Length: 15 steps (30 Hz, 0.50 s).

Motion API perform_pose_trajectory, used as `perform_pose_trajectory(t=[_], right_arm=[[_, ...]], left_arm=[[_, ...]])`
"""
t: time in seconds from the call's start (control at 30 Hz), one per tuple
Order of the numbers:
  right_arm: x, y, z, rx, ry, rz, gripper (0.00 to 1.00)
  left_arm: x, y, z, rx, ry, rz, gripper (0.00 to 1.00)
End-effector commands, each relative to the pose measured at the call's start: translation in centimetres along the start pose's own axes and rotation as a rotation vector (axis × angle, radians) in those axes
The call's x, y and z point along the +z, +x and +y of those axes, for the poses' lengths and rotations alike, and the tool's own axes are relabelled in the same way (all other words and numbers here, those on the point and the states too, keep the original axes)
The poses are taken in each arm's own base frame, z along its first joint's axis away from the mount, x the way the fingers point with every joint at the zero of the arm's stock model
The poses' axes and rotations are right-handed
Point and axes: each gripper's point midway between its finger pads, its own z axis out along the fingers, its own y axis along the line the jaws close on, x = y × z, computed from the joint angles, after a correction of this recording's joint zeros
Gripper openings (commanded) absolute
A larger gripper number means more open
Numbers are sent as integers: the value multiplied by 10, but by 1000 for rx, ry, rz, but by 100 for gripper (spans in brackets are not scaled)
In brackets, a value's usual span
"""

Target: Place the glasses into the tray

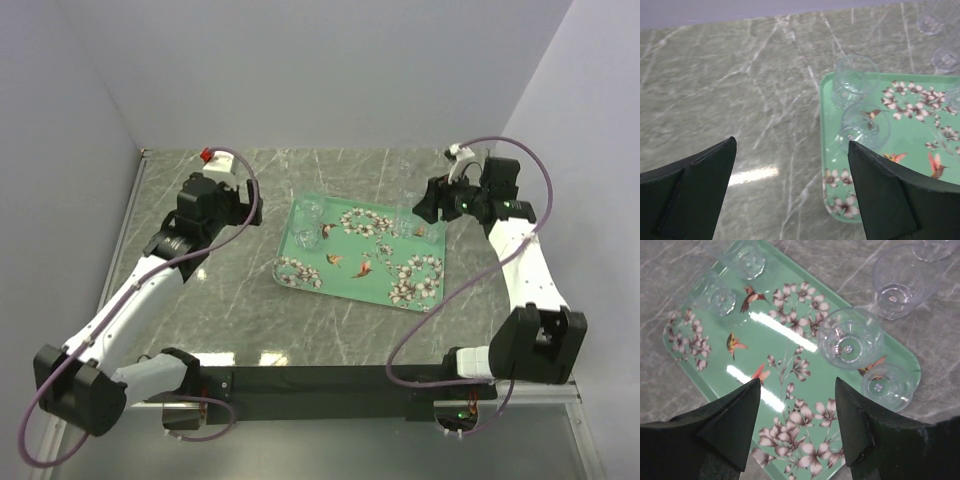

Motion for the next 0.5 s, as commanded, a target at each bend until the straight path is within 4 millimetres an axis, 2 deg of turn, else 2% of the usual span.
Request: perform_pose_trajectory(t=[0.0, 0.03, 0.07, 0.1, 0.13, 0.17, 0.23, 0.3, 0.33, 0.37, 0.47], right_arm=[[10, -22, -21, 101, 69, -3, 68], [10, -34, -27, 109, 88, -17, 68], [21, -30, -36, 175, 100, 5, 68], [26, -31, -45, 201, 131, 13, 68], [26, -44, -51, 213, 155, 2, 68], [39, -37, -61, 275, 173, 39, 67], [51, -42, -82, 337, 248, 65, 67], [59, -43, -97, 369, 290, 74, 66], [60, -53, -104, 372, 313, 59, 66], [71, -46, -112, 403, 320, 81, 65], [88, -47, -127, 443, 339, 98, 63]], left_arm=[[-21, 4, 27, 84, -115, 13, 99], [-26, 6, 32, 90, -138, 4, 99], [-26, 18, 42, 96, -183, 10, 99], [-31, 16, 44, 78, -192, -13, 99], [-32, 17, 44, 76, -190, -20, 99], [-34, 19, 43, 87, -181, -20, 99], [-39, 12, 47, 83, -202, -43, 99], [-44, 9, 53, 84, -233, -59, 99], [-46, 8, 54, 81, -240, -65, 99], [-47, 9, 55, 77, -245, -64, 99], [-50, 7, 54, 73, -235, -84, 99]])
